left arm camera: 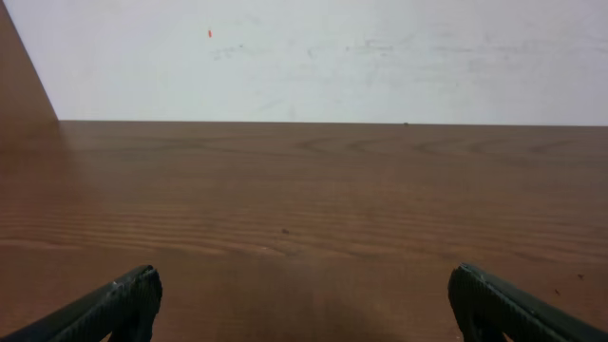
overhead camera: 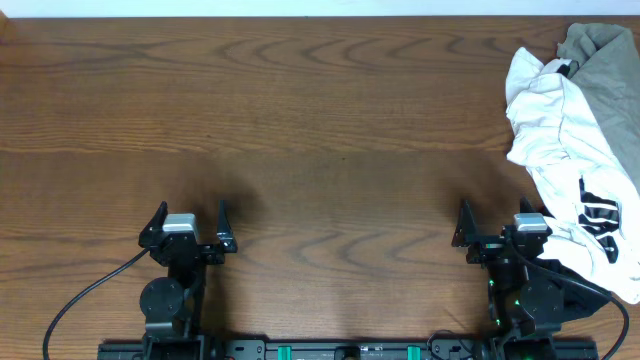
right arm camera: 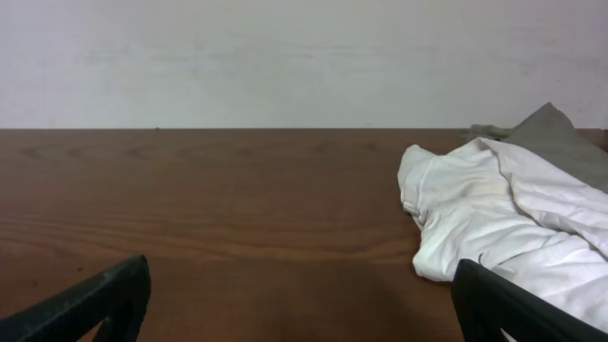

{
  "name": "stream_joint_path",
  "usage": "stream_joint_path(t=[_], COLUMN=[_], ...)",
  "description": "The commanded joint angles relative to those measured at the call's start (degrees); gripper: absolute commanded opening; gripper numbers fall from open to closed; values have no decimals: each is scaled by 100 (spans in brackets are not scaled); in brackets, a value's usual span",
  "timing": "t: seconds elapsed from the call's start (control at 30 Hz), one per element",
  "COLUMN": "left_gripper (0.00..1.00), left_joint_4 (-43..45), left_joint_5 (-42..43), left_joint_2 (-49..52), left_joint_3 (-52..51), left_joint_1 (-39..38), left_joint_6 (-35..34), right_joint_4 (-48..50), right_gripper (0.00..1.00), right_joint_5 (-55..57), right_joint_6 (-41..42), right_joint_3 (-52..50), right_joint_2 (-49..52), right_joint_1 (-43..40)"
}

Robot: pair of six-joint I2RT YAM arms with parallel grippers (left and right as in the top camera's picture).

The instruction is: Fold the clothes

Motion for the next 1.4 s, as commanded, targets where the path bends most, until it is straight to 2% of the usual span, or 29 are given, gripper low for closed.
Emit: stream_joint_path(t=[0.0, 0.5, 0.63, 0.83, 1.07, 1.37], left_gripper=[98, 98, 98, 98, 98, 98], left_joint_4=[-201, -192, -184, -229, -763, -2492], left_joint_5=[-4, -4, 35, 267, 1073, 1200], left_joint_2=[-35, -35, -35, -35, 219, 1923], left_joint_3=[-96, -96, -96, -26, 699, 2892], left_joint_1=[31, 31, 31, 31, 31, 31], left_joint_6=[-31, -31, -59, -907, -1508, -1388], right_joint_4=[-22, -39, 0, -168, -1231, -2697], right_gripper=[99, 99, 99, 99, 99, 99], right_joint_5=[-2, -173, -345, -645, -413, -280], right_joint_6=[-50, -20, 343, 752, 485, 369], right_joint_3=[-11, -11, -11, 120, 1209, 3285], right_joint_2=[-33, -33, -13, 72, 553, 2647], right_joint_1=[-15, -15, -15, -15, -20, -20])
